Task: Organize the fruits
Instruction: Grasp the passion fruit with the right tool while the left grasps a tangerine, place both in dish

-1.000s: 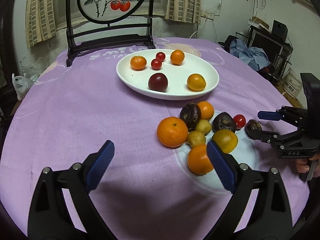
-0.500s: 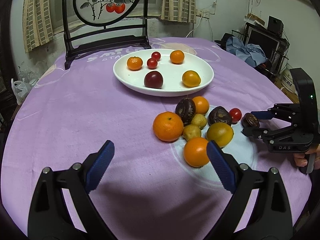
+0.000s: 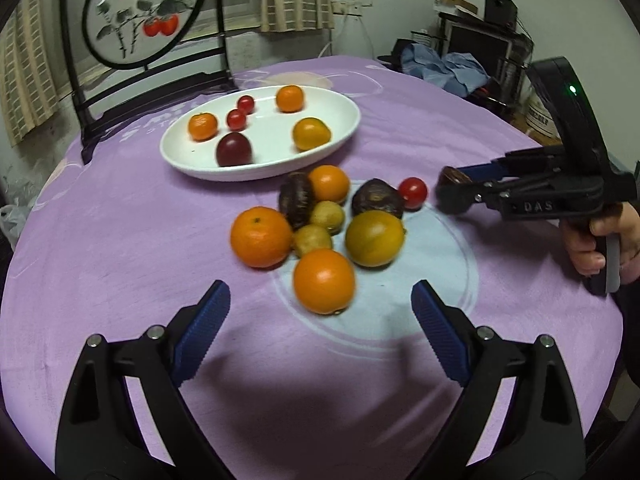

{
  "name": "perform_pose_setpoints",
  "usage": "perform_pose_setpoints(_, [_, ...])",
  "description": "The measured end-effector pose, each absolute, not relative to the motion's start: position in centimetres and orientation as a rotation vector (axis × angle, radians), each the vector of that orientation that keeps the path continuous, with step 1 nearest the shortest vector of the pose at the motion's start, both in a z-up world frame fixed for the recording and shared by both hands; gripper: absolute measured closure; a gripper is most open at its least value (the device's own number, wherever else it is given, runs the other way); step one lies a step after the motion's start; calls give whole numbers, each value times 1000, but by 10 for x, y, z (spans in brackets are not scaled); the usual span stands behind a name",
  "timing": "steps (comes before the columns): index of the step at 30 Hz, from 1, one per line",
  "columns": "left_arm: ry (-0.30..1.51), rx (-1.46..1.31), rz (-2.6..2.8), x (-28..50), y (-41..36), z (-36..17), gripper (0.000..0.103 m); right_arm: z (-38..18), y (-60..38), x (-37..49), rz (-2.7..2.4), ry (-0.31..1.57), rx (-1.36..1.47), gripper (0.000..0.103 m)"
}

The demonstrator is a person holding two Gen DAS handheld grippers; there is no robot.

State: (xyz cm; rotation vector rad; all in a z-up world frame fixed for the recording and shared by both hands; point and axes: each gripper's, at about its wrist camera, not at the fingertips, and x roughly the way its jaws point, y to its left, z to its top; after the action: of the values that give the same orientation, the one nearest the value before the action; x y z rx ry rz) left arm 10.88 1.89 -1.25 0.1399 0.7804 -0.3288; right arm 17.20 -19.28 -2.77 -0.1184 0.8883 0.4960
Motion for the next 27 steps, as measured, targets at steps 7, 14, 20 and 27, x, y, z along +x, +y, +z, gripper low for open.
perform_pose_setpoints(7, [839, 125, -321, 121, 14, -21, 41, -27, -193, 170, 493, 882, -121, 60])
perform_pose_setpoints(14, [892, 119, -303, 133, 9, -30, 51, -26, -192, 170, 495, 877, -126, 60])
perform_pose_setpoints(20, [908, 120, -280, 136, 6, -34, 64, -25, -192, 167, 499, 872, -123, 60])
perform_pose_setpoints(27, [892, 61, -283, 129, 16, -27, 65, -20, -189, 159, 544, 837, -131, 60])
